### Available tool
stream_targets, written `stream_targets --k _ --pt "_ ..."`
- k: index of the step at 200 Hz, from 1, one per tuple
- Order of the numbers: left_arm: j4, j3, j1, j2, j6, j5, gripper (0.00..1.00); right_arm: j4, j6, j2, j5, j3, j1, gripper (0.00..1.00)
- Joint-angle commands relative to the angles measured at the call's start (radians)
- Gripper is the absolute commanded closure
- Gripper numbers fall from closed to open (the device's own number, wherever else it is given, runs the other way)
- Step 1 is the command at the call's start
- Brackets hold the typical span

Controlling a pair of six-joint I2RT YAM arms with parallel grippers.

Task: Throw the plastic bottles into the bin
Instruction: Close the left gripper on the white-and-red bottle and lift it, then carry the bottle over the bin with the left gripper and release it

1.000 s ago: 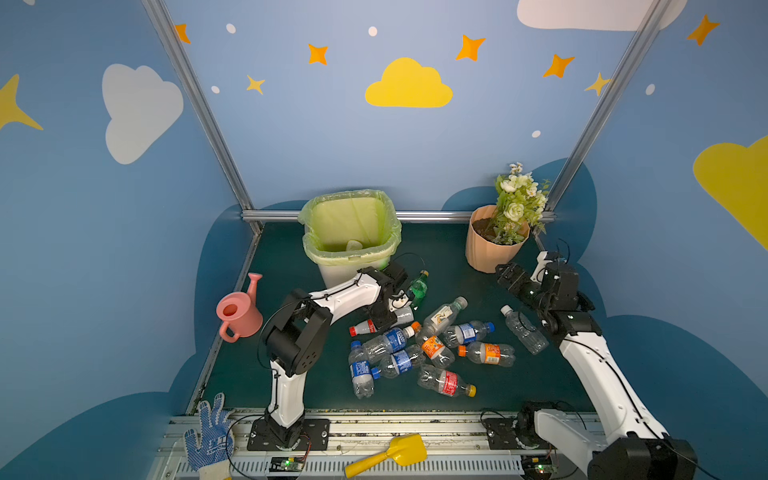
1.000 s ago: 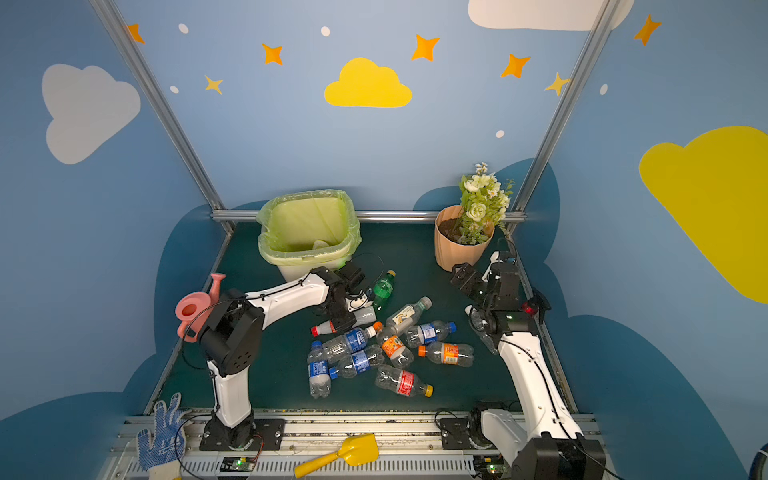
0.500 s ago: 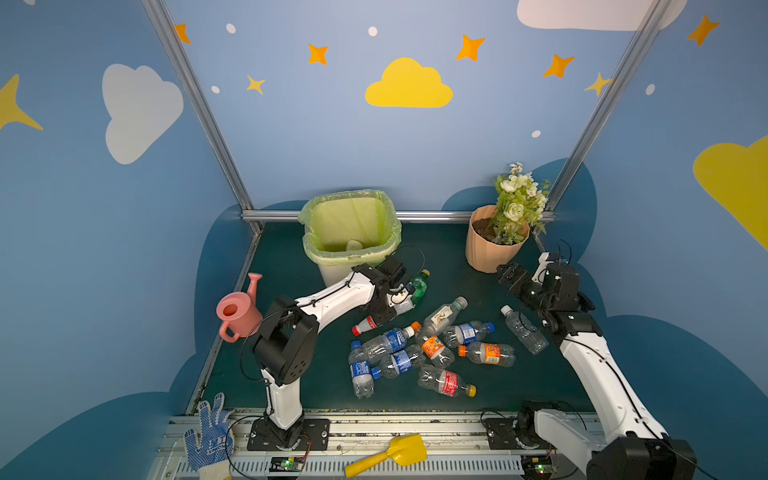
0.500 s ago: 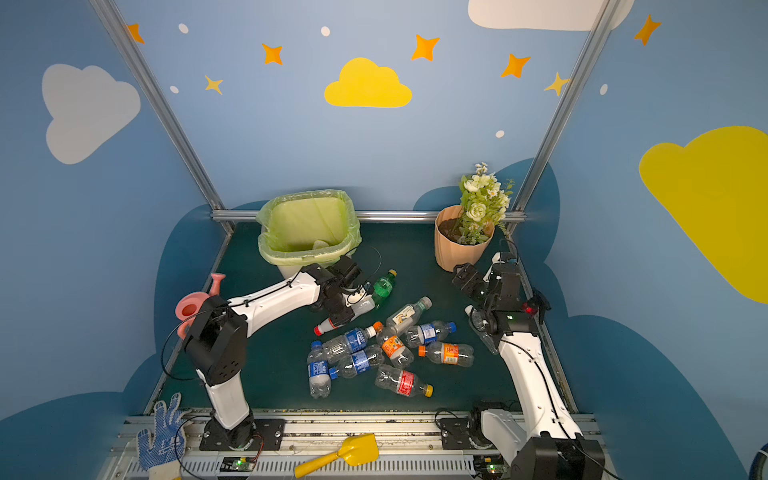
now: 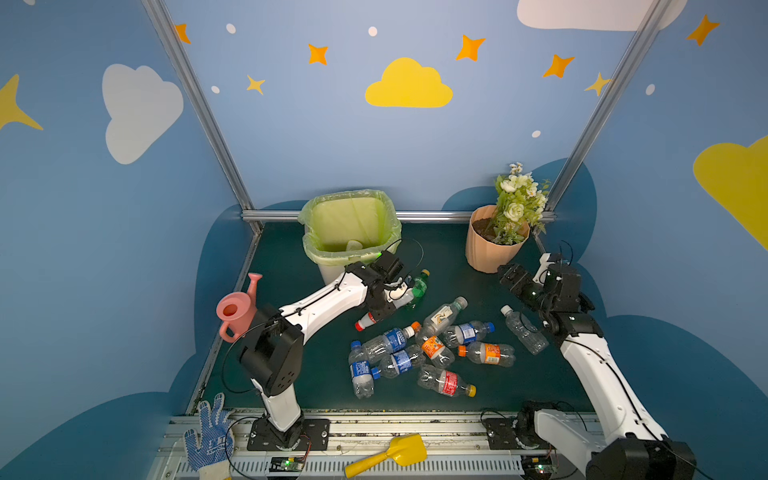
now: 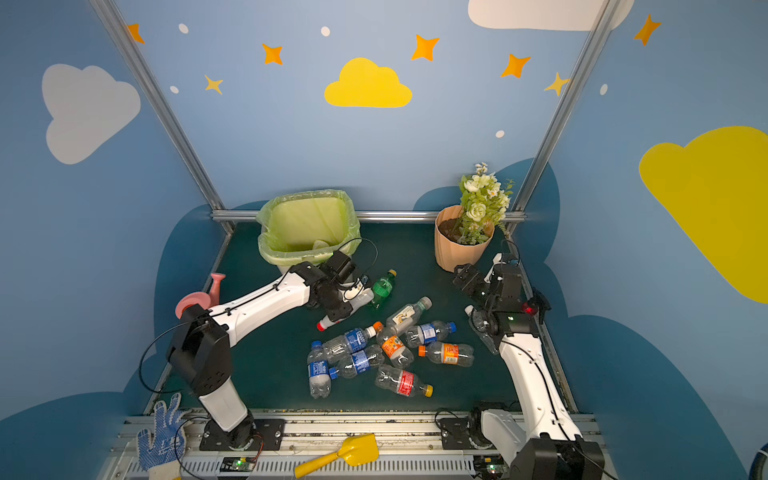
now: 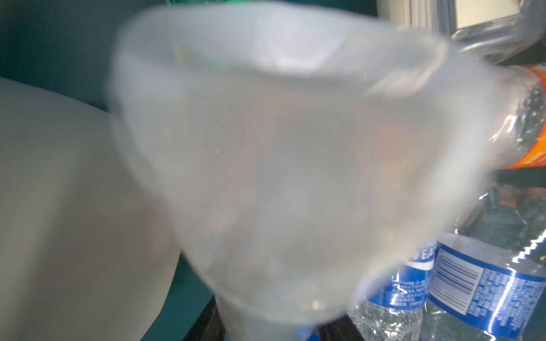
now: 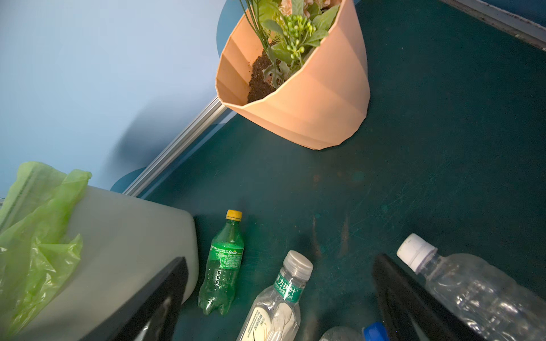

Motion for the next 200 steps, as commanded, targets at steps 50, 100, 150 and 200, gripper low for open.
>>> stream_targets --k 50,100,150,200 --pt "0.061 0.019 -0.040 -0.139 -0.048 0.032 0.53 0.025 0.013 -0.030 -0.013 -0.016 -0.010 0.03" --pt "0.210 0.036 -0.068 -0.295 -0.098 0.076 0.53 0.029 0.014 -0.032 -0.017 -0.017 -0.014 0.03" --pt "0.362 0.085 -0.084 -0.444 -0.099 0.026 0.52 0.036 0.020 -0.032 -0.021 -0.018 -0.015 0.03" --pt "0.567 0.215 -0.095 -0.554 0.042 -0.068 0.52 0.045 0.030 -0.024 -0.034 -0.013 -0.015 0.03"
